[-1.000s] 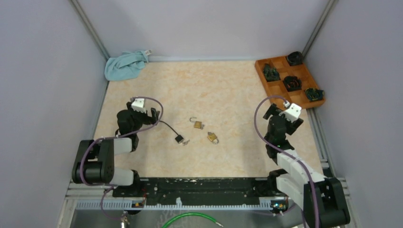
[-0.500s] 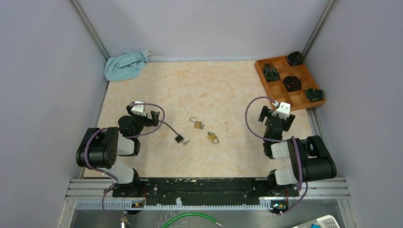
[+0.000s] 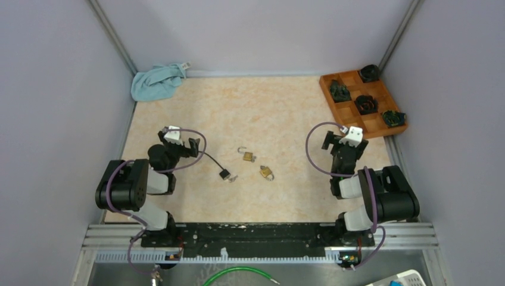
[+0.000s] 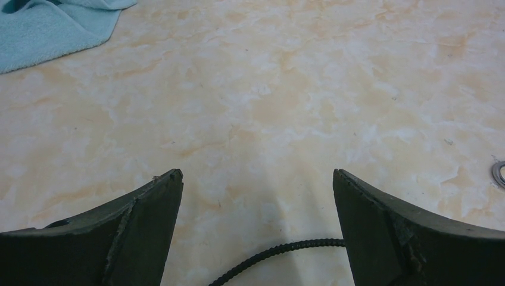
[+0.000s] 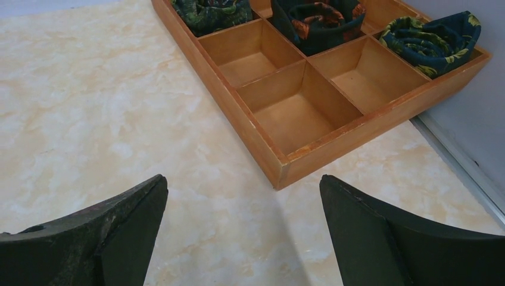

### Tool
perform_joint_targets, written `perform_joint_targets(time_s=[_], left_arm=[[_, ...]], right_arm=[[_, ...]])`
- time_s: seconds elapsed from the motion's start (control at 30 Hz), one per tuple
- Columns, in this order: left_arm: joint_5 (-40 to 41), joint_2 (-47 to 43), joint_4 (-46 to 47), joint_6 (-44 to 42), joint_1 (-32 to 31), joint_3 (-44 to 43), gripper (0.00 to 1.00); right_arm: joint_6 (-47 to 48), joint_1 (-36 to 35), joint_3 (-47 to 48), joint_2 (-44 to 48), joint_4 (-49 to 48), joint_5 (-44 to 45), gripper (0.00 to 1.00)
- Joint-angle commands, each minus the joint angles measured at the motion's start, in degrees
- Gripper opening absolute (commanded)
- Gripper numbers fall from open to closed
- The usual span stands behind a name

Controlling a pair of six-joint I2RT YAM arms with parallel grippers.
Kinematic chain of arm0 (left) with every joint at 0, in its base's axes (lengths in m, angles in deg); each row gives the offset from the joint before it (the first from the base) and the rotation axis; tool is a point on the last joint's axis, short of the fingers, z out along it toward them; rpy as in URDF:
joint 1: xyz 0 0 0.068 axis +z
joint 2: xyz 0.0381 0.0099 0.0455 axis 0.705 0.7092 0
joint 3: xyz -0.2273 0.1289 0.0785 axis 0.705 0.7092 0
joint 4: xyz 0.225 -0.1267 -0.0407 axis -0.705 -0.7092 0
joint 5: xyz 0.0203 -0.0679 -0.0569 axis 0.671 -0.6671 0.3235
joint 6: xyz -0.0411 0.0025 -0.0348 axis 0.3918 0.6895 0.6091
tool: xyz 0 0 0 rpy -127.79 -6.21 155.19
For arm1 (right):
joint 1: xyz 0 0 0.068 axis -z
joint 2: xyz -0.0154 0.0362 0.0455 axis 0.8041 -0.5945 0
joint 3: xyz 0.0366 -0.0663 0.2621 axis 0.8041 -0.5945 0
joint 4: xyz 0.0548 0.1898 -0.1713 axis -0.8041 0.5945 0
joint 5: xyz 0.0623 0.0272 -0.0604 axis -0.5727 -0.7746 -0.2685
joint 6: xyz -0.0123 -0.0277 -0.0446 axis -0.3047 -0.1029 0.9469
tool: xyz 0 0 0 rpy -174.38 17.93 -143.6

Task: Unlock with the key
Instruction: Reset both arms

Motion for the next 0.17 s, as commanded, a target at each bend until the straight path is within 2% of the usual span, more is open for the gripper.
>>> perform_joint_targets(time_s=[0.0, 0.13], left_arm=[[-0.83, 0.66, 2.62, 0.05, 0.21, -0.33, 0.99], [-0.88, 0.54, 2.41, -0.11, 0.1, -0.29, 0.99]], right_arm=[[0.62, 0.57, -0.35, 0.05, -4.23, -1.35, 0.99], [0.61, 0.53, -0.33, 0.04, -4.16, -1.31, 0.99]])
